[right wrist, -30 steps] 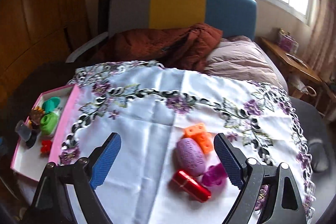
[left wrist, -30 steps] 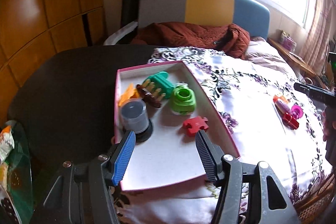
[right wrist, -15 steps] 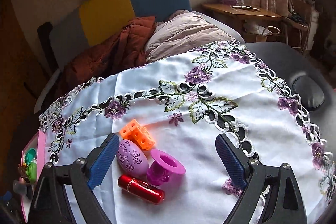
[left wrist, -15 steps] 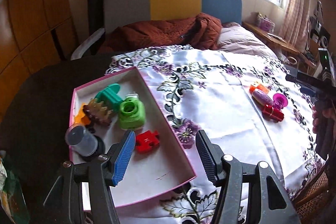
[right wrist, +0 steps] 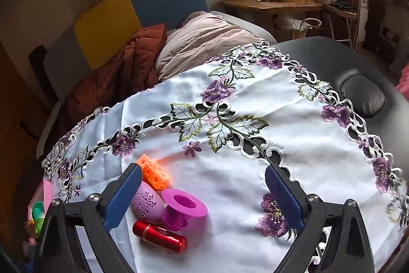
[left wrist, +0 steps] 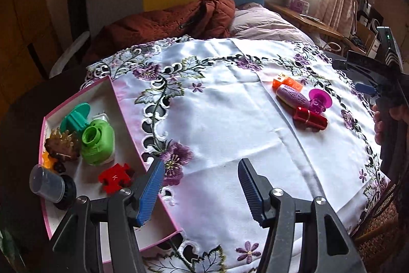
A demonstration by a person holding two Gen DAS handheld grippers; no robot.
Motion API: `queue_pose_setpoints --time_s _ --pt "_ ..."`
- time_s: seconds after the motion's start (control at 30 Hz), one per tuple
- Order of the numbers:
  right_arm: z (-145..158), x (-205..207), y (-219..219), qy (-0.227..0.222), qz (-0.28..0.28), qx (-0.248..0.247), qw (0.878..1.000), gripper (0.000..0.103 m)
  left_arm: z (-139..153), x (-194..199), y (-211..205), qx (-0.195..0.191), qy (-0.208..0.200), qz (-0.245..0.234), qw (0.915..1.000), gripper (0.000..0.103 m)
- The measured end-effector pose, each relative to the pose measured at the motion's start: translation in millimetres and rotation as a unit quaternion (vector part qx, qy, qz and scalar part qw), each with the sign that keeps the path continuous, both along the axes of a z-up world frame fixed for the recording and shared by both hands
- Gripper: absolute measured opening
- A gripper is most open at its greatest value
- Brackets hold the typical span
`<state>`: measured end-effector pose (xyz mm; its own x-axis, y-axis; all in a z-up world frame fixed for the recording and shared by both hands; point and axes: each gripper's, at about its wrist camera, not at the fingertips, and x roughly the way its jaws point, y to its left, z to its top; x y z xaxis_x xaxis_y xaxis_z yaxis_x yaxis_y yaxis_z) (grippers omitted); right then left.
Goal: Organize rigid objects
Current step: 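Move both tools back toward the remaining toys on the tablecloth, then close the left gripper on the red lipstick tube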
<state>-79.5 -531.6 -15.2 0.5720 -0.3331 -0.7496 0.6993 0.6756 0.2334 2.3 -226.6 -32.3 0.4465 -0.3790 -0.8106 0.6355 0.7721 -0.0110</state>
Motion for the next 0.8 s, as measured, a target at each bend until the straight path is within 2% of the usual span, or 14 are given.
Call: queue_pose_setpoints --time_s 0.2,0.37,0.53,0.67,0.8 --pt "0 -6 -7 -0.005 -0.015 0.009 1.0 0.098 -11 -8 -36 0.007 0.025 -0.056 0.9981 0.061" --pt "2 -9 -10 -0.012 -0.021 0.016 1.0 0.098 -15 -15 -74 0.004 0.035 -0.109 0.9934 0.061" --pt "1 -12 -14 -0.019 -0.029 0.027 0.999 0.098 -22 -21 -117 0.003 0.048 -0.164 0.9853 0.061" --pt "2 -14 -17 -0.026 -0.031 0.032 0.999 0.098 -28 -25 -150 0.003 0.058 -0.197 0.9787 0.075" --pt "2 -15 -20 -0.032 -0.034 0.043 0.998 0.098 -37 -27 -176 0.011 0.057 -0.215 0.975 0.082"
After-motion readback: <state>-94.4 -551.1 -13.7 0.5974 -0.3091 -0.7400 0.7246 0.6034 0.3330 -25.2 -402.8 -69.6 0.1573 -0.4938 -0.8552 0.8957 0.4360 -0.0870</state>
